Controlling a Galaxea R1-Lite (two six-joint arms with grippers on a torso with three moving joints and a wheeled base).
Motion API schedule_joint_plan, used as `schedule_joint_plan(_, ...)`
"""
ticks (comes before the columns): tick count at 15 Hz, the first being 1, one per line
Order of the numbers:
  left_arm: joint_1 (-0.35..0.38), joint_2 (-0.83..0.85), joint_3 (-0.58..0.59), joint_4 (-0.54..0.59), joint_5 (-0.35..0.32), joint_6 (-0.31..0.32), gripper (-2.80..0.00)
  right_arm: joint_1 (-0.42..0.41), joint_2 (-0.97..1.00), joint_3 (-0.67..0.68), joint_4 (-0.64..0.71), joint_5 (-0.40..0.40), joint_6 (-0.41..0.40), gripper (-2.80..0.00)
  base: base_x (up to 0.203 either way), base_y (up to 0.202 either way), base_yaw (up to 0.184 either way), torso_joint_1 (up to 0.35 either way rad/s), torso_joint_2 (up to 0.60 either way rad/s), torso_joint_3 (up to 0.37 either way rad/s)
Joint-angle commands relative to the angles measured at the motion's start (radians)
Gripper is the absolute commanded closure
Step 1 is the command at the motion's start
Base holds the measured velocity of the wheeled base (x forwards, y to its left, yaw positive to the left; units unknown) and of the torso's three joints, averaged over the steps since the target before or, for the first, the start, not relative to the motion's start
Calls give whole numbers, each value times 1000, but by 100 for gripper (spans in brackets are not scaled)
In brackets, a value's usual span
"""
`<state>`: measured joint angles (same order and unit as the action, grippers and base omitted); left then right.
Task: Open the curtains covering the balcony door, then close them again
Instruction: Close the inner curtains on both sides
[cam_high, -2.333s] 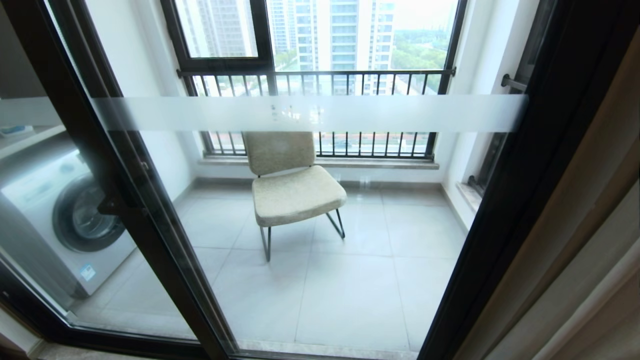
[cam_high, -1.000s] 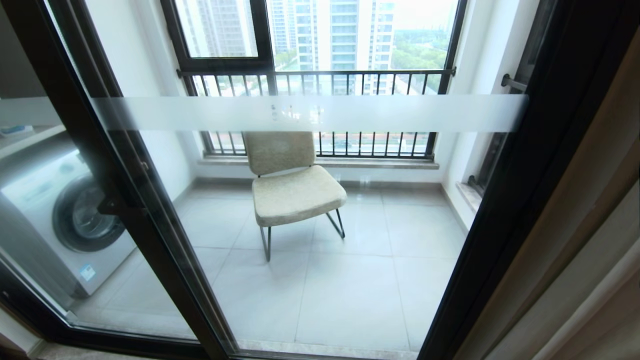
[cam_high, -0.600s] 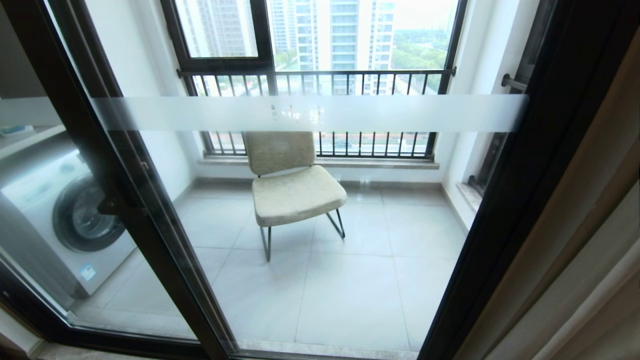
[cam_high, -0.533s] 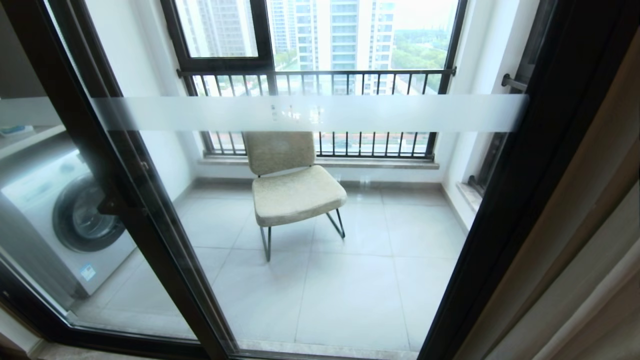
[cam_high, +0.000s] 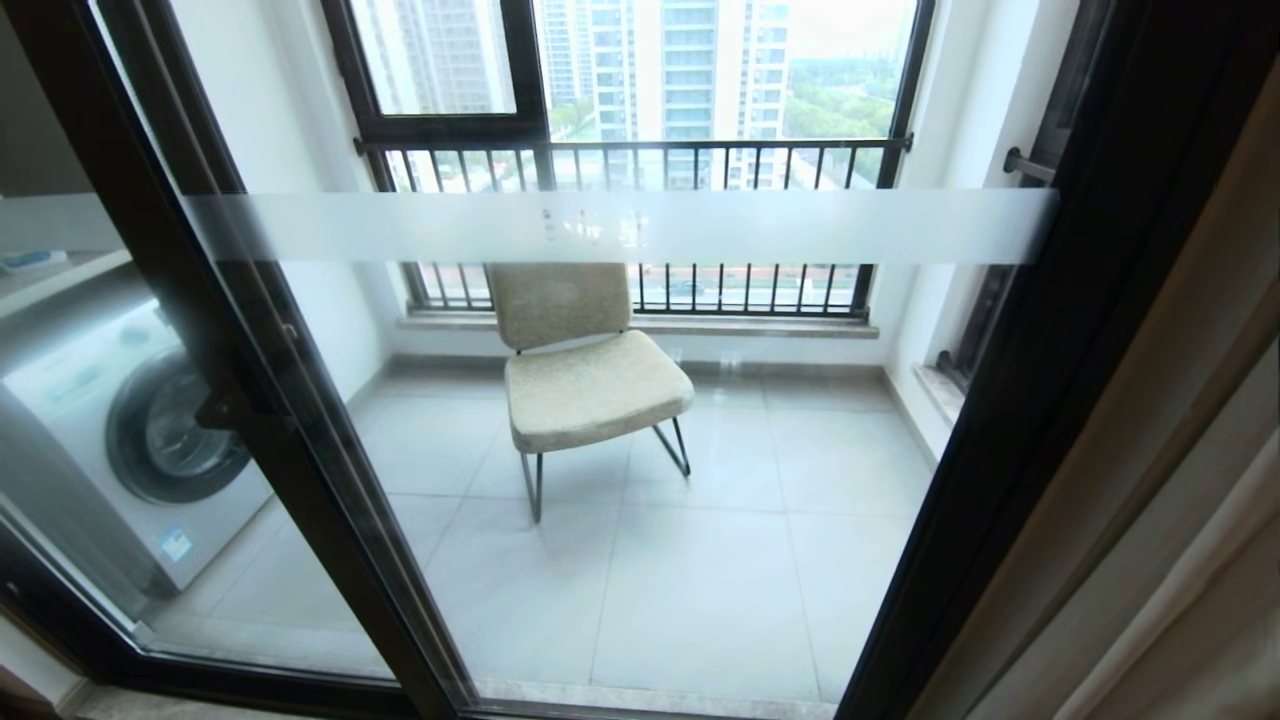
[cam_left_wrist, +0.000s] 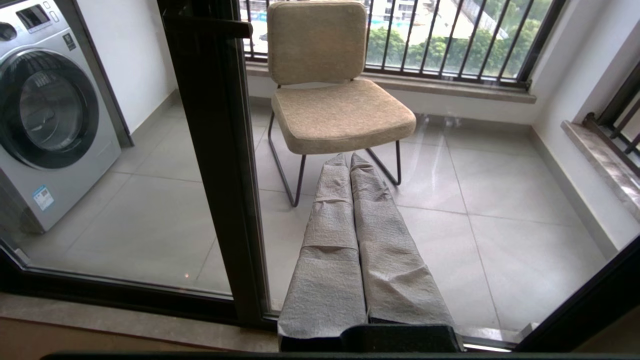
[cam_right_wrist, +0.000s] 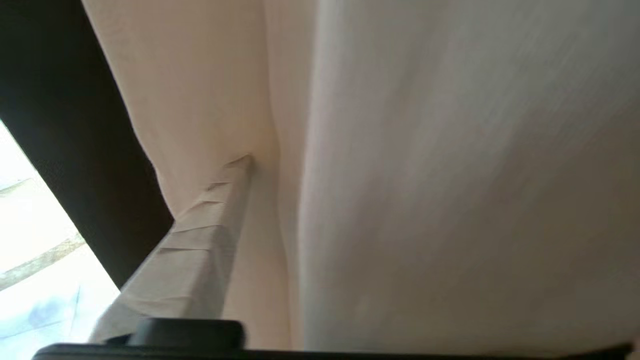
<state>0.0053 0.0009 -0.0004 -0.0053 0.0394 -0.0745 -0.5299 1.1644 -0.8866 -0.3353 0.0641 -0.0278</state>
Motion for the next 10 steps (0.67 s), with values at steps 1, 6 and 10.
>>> schedule_joint_plan(1,0,1,0,-1,1,-1,0,20,12,-2,-8,-1,0,0,0,0,0,0,0,0)
schedule_joint_plan(6,0,1,0,-1,1,-1,0,86,7,-2,-22,-6,18,0,0,0,0,0,0,0)
schedule_joint_plan(10,1,-1,0,-1,1,-1,0,217,-2,-1,-22,-7,22,0,0,0,0,0,0,0)
